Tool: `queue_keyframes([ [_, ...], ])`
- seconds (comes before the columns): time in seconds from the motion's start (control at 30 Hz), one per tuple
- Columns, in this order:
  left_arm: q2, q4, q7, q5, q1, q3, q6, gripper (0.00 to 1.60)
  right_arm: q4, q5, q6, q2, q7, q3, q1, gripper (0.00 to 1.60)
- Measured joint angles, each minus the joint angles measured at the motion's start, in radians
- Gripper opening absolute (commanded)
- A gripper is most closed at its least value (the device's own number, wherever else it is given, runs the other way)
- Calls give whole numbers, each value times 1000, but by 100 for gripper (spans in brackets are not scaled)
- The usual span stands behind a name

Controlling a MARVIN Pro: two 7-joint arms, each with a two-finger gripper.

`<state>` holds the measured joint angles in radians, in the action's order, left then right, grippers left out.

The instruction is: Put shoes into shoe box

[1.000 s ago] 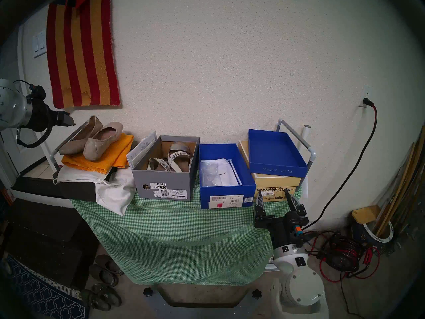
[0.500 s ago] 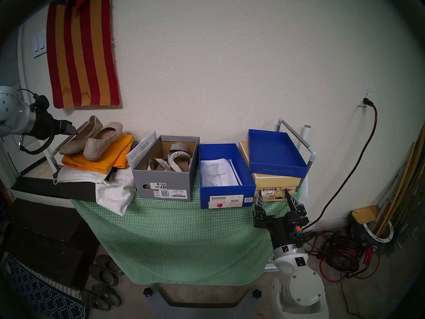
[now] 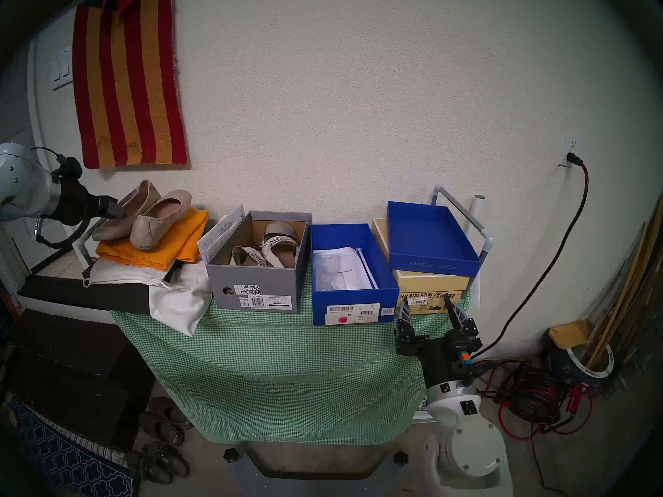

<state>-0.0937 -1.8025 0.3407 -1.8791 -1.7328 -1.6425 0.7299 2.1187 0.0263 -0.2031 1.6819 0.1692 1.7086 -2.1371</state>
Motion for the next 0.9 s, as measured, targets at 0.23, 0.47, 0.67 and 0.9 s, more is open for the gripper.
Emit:
queue_keyframes([
  [0.23, -1, 7, -16, 14, 39, 10, -23, 160, 0, 0, 0, 0, 0, 0, 0, 160],
  [0.47, -2, 20, -30, 25, 68, 21, -45, 160, 0, 0, 0, 0, 0, 0, 0, 160],
  [0.67, -2, 28, -41, 35, 86, 42, -63, 160, 0, 0, 0, 0, 0, 0, 0, 160],
  [0.9, -2, 25, -52, 46, 112, 62, -83, 124, 0, 0, 0, 0, 0, 0, 0, 160],
])
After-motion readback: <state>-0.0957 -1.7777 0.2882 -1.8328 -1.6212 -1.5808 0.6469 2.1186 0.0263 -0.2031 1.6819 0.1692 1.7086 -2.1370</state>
